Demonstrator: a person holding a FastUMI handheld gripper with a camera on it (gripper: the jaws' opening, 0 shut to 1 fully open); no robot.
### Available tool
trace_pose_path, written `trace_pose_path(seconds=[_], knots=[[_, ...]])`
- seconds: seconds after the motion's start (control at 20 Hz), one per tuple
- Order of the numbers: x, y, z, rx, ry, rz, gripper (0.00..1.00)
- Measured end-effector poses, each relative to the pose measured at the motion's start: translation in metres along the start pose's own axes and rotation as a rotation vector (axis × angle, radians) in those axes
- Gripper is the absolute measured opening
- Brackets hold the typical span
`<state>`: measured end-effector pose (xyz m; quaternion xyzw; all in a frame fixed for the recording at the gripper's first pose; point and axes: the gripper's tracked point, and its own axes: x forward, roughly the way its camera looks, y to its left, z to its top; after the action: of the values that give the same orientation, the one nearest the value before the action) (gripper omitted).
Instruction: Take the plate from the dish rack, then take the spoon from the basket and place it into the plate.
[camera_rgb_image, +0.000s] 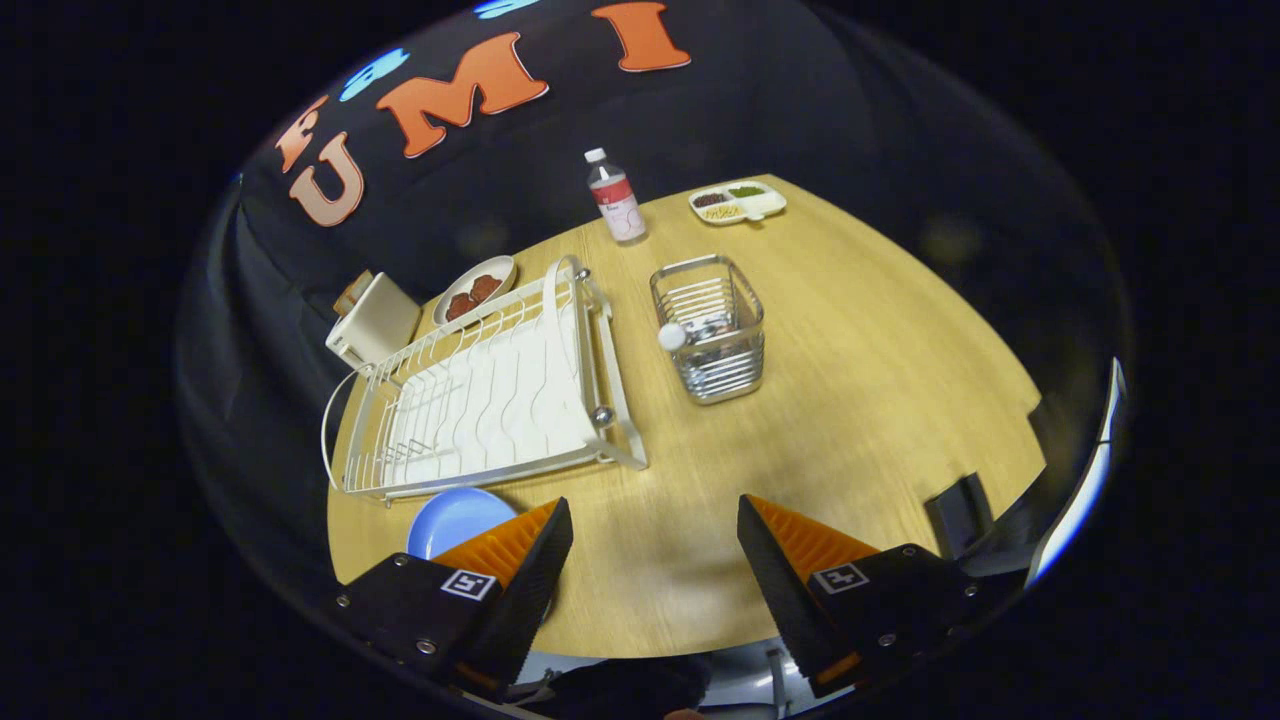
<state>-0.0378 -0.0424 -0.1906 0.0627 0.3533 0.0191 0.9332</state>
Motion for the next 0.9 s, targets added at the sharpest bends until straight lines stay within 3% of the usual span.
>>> trace_pose_path(seconds=[0.15, 0.5, 0.8, 0.9], knots=[[-0.009, -0.013, 0.041, -0.072, -0.14, -0.061, 0.99], [-0.002, -0.003, 0.102, -0.243, -0.416, -0.106, 0.99], [0.038, -0.001, 0.098, -0.294, -0.43, -0.128, 0.99], [0.047, -0.005, 0.096, -0.287, -0.428, -0.132, 0.93]])
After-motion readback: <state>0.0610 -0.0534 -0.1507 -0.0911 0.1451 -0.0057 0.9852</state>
